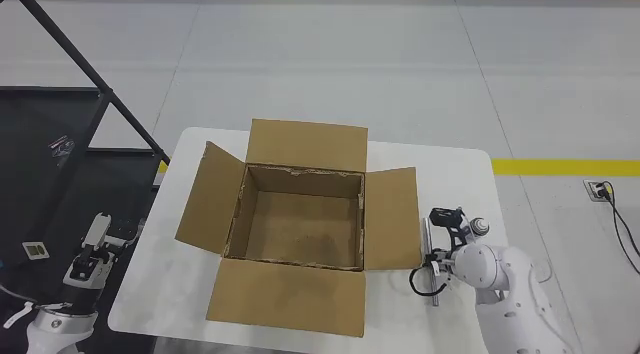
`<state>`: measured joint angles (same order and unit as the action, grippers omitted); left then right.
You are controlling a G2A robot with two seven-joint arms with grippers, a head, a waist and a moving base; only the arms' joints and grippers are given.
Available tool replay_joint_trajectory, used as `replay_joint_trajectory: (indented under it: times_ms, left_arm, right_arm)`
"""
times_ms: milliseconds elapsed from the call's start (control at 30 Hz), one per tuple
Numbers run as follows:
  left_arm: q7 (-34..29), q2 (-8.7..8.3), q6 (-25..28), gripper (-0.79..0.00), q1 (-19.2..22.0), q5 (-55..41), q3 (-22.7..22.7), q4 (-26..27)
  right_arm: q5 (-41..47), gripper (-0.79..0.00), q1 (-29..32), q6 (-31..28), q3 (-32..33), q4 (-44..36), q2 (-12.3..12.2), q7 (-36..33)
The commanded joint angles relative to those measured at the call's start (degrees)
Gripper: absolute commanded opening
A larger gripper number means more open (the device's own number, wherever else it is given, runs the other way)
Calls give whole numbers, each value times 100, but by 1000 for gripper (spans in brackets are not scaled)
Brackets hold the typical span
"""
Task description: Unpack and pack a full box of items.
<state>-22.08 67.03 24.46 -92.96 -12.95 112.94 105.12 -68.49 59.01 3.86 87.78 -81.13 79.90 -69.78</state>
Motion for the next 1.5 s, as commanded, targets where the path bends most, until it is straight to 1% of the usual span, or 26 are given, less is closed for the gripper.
replay_joint_trajectory:
  times_ms: [0, 33, 67, 100, 167, 233, 333, 500, 600, 633, 700, 733, 767, 900, 933, 967, 1033, 1067, 1133, 1167, 1233, 1300, 1467]
  left_arm:
    - [0, 0, 0, 0, 0, 0, 0, 0]
    - [0, 0, 0, 0, 0, 0, 0, 0]
    - [0, 0, 0, 0, 0, 0, 0, 0]
    - [0, 0, 0, 0, 0, 0, 0, 0]
    - [0, 0, 0, 0, 0, 0, 0, 0]
    - [0, 0, 0, 0, 0, 0, 0, 0]
    - [0, 0, 0, 0, 0, 0, 0, 0]
    - [0, 0, 0, 0, 0, 0, 0, 0]
    - [0, 0, 0, 0, 0, 0, 0, 0]
    - [0, 0, 0, 0, 0, 0, 0, 0]
    - [0, 0, 0, 0, 0, 0, 0, 0]
    - [0, 0, 0, 0, 0, 0, 0, 0]
    - [0, 0, 0, 0, 0, 0, 0, 0]
    - [0, 0, 0, 0, 0, 0, 0, 0]
    - [0, 0, 0, 0, 0, 0, 0, 0]
    - [0, 0, 0, 0, 0, 0, 0, 0]
    - [0, 0, 0, 0, 0, 0, 0, 0]
    - [0, 0, 0, 0, 0, 0, 0, 0]
    - [0, 0, 0, 0, 0, 0, 0, 0]
    - [0, 0, 0, 0, 0, 0, 0, 0]
    - [0, 0, 0, 0, 0, 0, 0, 0]
    - [0, 0, 0, 0, 0, 0, 0, 0]
    - [0, 0, 0, 0, 0, 0, 0, 0]
  right_arm:
    - [26, -785, -38, 15, 1, 76, -9, 11]
    - [32, -785, -57, 18, -7, 102, -14, 15]
    - [29, -662, -71, 31, -14, 123, -19, 15]
    - [41, -606, -80, 46, -19, 135, -23, 20]
    - [52, -570, -92, 62, -35, 151, -32, 15]
    - [53, -554, -99, 87, -48, 158, -42, 10]
    - [114, -499, -65, 137, -46, 66, -53, 98]
    - [249, -471, 98, 264, 53, -344, -80, 252]
    - [360, -489, 270, 469, 172, -772, -94, 413]
    - [454, -474, 347, 539, 219, -972, -95, 500]
    - [737, -480, 528, 577, 344, -1413, -97, 695]
    - [883, -468, 630, 571, 408, -1622, -99, 790]
    - [1027, -428, 725, 566, 472, -1824, -101, 894]
    - [1608, -409, 1022, 506, 678, -2379, -106, 1287]
    - [1766, -200, 1075, 494, 718, -2474, -105, 1382]
    - [1925, -132, 1121, 488, 771, -2557, -104, 1508]
    - [2287, -215, 1181, 365, 852, -2649, -108, 1655]
    - [2499, -228, 1193, 239, 875, -2647, -112, 1666]
    - [2819, -43, 1124, -73, 891, -2527, -138, 1458]
    - [2883, 0, 1050, -162, 900, -2428, -153, 1400]
    - [3026, 0, 920, -240, 838, -2260, -167, 1361]
    - [3368, 0, 801, -602, 769, -2077, -187, 1188]
    - [3778, 0, 501, -1012, 669, -1679, -243, 961]
